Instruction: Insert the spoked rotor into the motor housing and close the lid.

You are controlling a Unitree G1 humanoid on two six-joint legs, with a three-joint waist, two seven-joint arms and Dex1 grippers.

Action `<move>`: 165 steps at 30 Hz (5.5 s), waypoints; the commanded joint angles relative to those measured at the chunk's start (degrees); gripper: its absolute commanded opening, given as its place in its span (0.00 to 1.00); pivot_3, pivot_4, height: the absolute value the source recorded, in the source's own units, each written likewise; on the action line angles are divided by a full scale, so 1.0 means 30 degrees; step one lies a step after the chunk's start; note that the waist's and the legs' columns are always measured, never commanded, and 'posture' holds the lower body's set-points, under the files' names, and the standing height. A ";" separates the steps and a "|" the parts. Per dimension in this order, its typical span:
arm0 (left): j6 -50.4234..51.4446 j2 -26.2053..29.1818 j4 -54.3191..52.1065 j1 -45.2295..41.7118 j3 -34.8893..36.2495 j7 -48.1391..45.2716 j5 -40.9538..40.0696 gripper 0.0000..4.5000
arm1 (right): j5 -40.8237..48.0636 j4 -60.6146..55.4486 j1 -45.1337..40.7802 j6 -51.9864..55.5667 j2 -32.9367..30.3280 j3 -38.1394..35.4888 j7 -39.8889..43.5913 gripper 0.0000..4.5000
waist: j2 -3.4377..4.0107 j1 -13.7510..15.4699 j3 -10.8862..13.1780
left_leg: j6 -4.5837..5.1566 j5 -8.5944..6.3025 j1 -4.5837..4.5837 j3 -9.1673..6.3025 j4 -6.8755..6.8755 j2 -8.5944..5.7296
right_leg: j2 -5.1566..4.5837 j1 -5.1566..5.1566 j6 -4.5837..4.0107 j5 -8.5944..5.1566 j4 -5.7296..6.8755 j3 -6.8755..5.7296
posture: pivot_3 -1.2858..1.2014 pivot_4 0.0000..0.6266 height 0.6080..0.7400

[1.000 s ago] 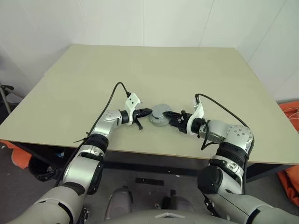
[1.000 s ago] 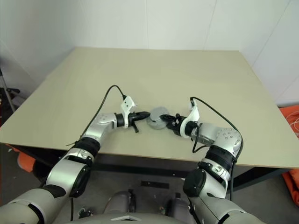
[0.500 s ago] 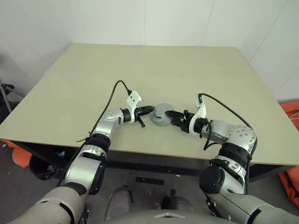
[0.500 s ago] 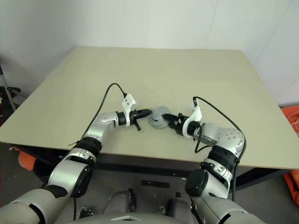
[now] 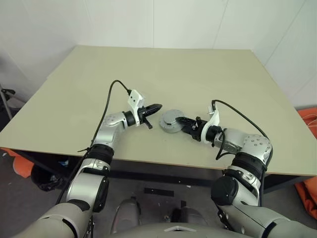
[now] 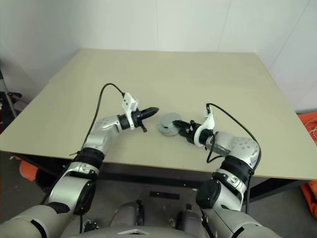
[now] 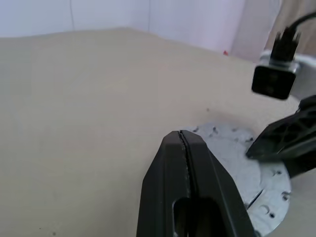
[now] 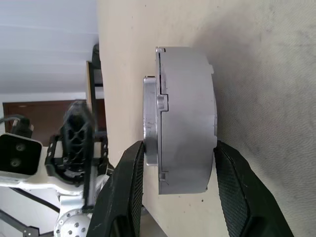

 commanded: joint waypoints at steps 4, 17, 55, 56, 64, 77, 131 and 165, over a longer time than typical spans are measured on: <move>0.5813 0.0488 -0.6718 0.3986 0.1189 0.0496 -0.4154 0.00 | 0.0593 -0.0094 -0.0902 -0.0397 0.0012 -0.0377 0.0311 0.45 | 0.0007 -0.0011 0.0000 | -0.0001 0.0000 -0.0026 0.0003 0.0012 0.0011 | 0.0001 -0.0064 -0.0048 -0.0030 0.0080 -0.0010 | 0.52 0.00 1.00; 1.2417 -0.1696 -1.1522 0.8447 0.4300 0.5793 -1.0931 0.00 | 0.1214 -0.0029 -0.1647 -0.0332 0.0272 -0.1100 0.0400 0.44 | 0.0010 -0.0081 0.0004 | -0.0065 0.0037 -0.0019 -0.0010 0.0073 0.0022 | 0.0008 -0.0050 -0.0110 -0.0077 0.0125 -0.0015 | 0.52 0.00 1.00; 1.4928 -0.3803 -1.1594 0.8649 0.6385 1.4943 -2.3703 0.99 | 1.3059 -0.1842 -0.1780 -0.1631 0.2511 0.1882 -0.7686 0.44 | 0.0007 -0.0486 0.0002 | -0.0155 0.0088 0.0033 -0.0089 0.0096 -0.0006 | 0.0024 0.0077 0.0262 -0.0041 0.0076 -0.0010 | 0.52 0.00 1.00; 1.4879 -0.3896 -1.1470 0.8482 0.6354 1.4966 -2.3920 0.99 | 1.3731 -0.1916 -0.1562 -0.2019 0.2457 0.2365 -0.8065 0.44 | 0.0006 -0.0490 0.0001 | -0.0156 0.0088 0.0032 -0.0090 0.0099 -0.0007 | 0.0022 0.0079 0.0268 -0.0037 0.0073 -0.0009 | 0.52 0.00 1.00; 1.4716 -0.4366 -1.0808 0.7583 0.6028 1.4953 -2.5324 0.99 | 1.9632 -0.2878 0.0491 -0.6035 0.0788 0.7215 -1.0937 0.44 | 0.0005 -0.0489 0.0001 | -0.0155 0.0088 0.0023 -0.0096 0.0110 -0.0008 | 0.0022 0.0088 0.0287 -0.0026 0.0062 -0.0010 | 0.52 0.00 1.00; 1.3784 -0.4662 -0.9611 0.6599 0.5682 1.4211 -2.4655 0.99 | 2.1977 -0.4476 0.1944 -0.9773 -0.1368 1.1336 -1.0616 0.44 | 0.0001 -0.0515 -0.0002 | -0.0155 0.0088 -0.0008 -0.0122 0.0166 -0.0016 | 0.0020 0.0138 0.0379 0.0028 -0.0013 -0.0012 | 0.52 0.00 1.00; 1.0290 -0.4808 -0.8766 0.6008 0.6961 1.2950 -2.1126 0.47 | 2.1224 -0.3507 0.3542 -1.2583 -0.4800 1.3614 -0.9514 1.00 | -0.0012 -0.0497 -0.0009 | -0.0152 0.0087 -0.0024 -0.0153 0.0213 -0.0028 | 0.0015 0.0169 0.0400 0.0042 -0.0019 -0.0021 | 0.52 0.00 1.00; 0.1985 -0.4957 -0.5532 0.2976 1.0627 1.9036 -1.5556 0.68 | 2.0580 -0.3229 0.3301 -1.2957 -0.4940 1.3993 -0.9008 1.00 | -0.0050 -0.0504 -0.0020 | -0.0131 0.0076 -0.0211 -0.0447 0.0507 -0.0016 | 0.0001 0.0227 0.0422 0.0097 0.0006 -0.0241 | 0.52 0.00 1.00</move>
